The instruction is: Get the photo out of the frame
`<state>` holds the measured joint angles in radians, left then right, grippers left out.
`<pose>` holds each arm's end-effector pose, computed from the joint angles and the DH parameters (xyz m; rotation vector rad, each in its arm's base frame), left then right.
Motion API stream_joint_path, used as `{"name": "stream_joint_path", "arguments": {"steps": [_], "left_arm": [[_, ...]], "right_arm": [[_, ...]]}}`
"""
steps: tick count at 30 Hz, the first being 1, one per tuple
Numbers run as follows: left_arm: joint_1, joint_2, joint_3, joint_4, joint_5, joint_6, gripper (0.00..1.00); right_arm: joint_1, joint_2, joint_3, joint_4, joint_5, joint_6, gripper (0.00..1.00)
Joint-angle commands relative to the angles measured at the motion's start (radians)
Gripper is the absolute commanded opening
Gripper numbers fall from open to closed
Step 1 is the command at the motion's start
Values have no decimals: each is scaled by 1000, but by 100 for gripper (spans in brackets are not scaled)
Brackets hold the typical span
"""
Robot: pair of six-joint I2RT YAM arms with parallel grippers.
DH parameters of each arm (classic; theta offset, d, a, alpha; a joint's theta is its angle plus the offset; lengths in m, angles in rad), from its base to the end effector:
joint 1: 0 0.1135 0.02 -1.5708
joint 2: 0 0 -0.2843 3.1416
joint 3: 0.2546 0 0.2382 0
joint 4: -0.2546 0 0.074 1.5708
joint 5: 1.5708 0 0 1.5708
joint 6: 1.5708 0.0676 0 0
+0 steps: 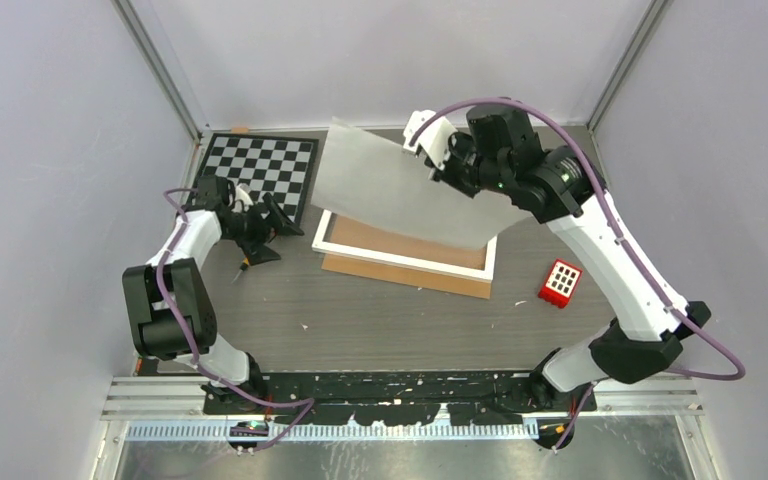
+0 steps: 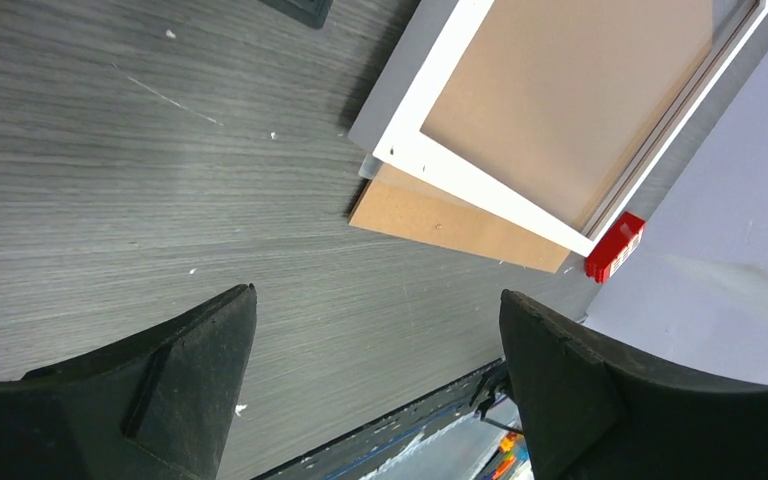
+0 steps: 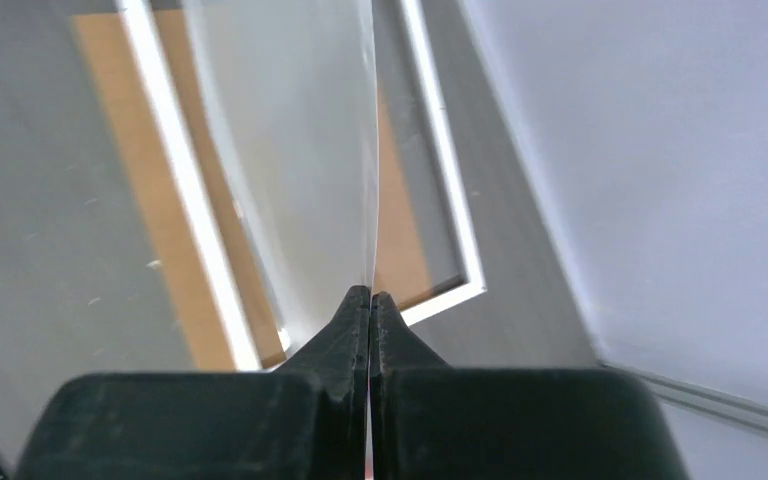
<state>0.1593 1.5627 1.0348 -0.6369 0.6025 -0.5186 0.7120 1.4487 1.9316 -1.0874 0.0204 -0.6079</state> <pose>0.3006 0.0095 0.2143 -0.7366 2.6098 -0.9268 0.2115 0.1807 0.4754 -1.3245 1.7257 0.0372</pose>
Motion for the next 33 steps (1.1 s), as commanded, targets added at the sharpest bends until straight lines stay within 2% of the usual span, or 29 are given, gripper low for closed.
{"name": "stream_joint_path", "arguments": {"steps": [1, 6, 10, 14, 19, 23, 25, 33], "left_arm": [[23, -5, 55, 23, 8, 4, 93], [48, 2, 75, 26, 12, 2, 93], [69, 10, 88, 26, 16, 3, 93], [86, 12, 101, 22, 12, 3, 93], [109, 3, 123, 1, 9, 17, 93], [123, 9, 125, -34, -10, 50, 93], [130, 9, 117, -40, -13, 60, 93], [137, 0, 112, -89, -45, 131, 93]], "right_arm": [[-60, 66, 41, 216, 117, -124, 1], [-134, 165, 78, 368, 93, -195, 0], [-142, 242, 65, 482, 107, -269, 1], [-140, 307, 20, 496, 102, -275, 1], [-127, 299, -249, 594, 41, -278, 1], [-126, 290, -512, 732, -144, -310, 1], [-121, 311, -601, 790, -185, -328, 1], [-78, 408, -696, 849, -220, -343, 0]]}}
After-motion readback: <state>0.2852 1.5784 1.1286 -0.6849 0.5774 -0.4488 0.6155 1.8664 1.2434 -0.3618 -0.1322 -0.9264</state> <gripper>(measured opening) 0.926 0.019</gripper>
